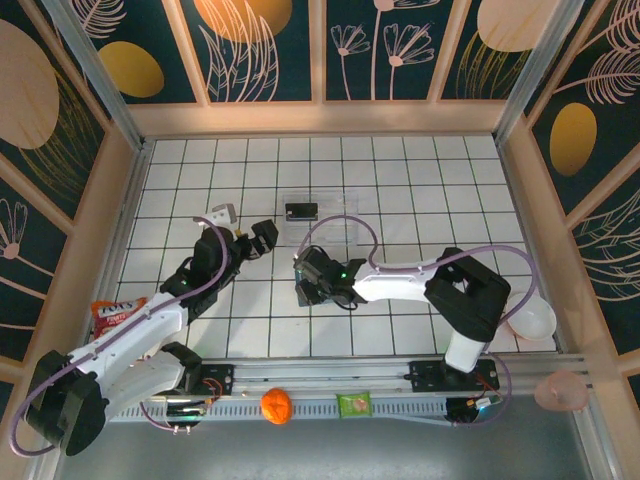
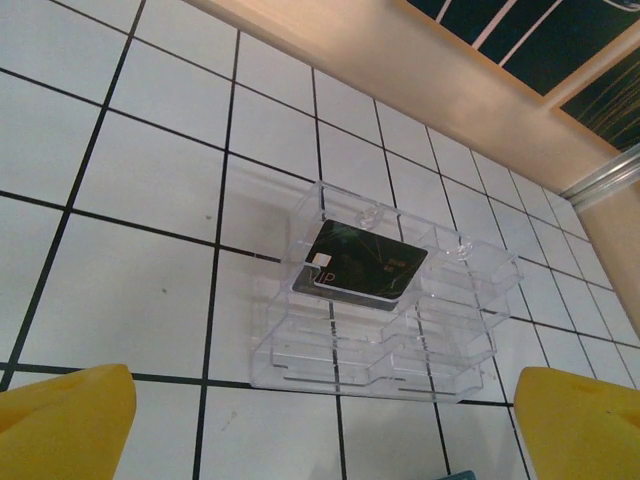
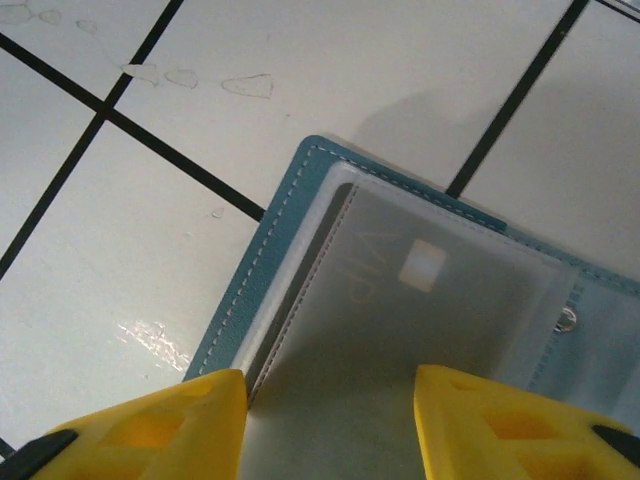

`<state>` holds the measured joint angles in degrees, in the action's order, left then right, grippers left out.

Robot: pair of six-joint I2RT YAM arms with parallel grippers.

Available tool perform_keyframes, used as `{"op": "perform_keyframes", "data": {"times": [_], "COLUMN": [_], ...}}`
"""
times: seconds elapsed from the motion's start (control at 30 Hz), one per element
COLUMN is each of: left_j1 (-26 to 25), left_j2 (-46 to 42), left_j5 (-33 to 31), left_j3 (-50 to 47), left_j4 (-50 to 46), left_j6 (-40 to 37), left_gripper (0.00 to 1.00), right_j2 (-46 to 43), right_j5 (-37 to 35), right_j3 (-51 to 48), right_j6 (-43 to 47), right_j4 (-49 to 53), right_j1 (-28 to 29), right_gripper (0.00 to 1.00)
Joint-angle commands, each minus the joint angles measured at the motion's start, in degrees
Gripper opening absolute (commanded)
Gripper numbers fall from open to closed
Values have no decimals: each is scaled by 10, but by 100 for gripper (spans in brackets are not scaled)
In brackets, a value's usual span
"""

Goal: Take the credit cards out of the card holder

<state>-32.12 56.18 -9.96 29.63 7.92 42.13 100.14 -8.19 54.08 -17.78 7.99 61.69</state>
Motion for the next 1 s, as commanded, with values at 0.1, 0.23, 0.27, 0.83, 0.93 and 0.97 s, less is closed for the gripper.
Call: {"op": "perform_keyframes", "data": {"times": [0.1,0.23,0.27,0.83,0.93,0.97], "left_j1": [4,1,-1,-77,-81,-83], "left_j2": [17,48,55,200,223,228], "left_j5": [44,100,111,193,207,211], "left_j3": [-26,-50,-54,-36,-34,-33], "left_j4": [0,35,42,76,75,75], "left_j6": [29,44,47,28,23,20], "left_gripper": [85,74,71,29,29,29], "right_j2": [12,-11,-16,-115,-115,-115], "right_j5": [-32,-23,-19,39,43,44], "right_j3": [-5,-19,-25,-105,-108,-109], "right_j6": [-11,-21,-24,-79,-83,-84], "right_j4": [24,-5,-15,-126,-129,-130], "right_j1": [5,-2,-3,-47,-50,-50], "right_gripper": [28,12,9,0,0,0]}}
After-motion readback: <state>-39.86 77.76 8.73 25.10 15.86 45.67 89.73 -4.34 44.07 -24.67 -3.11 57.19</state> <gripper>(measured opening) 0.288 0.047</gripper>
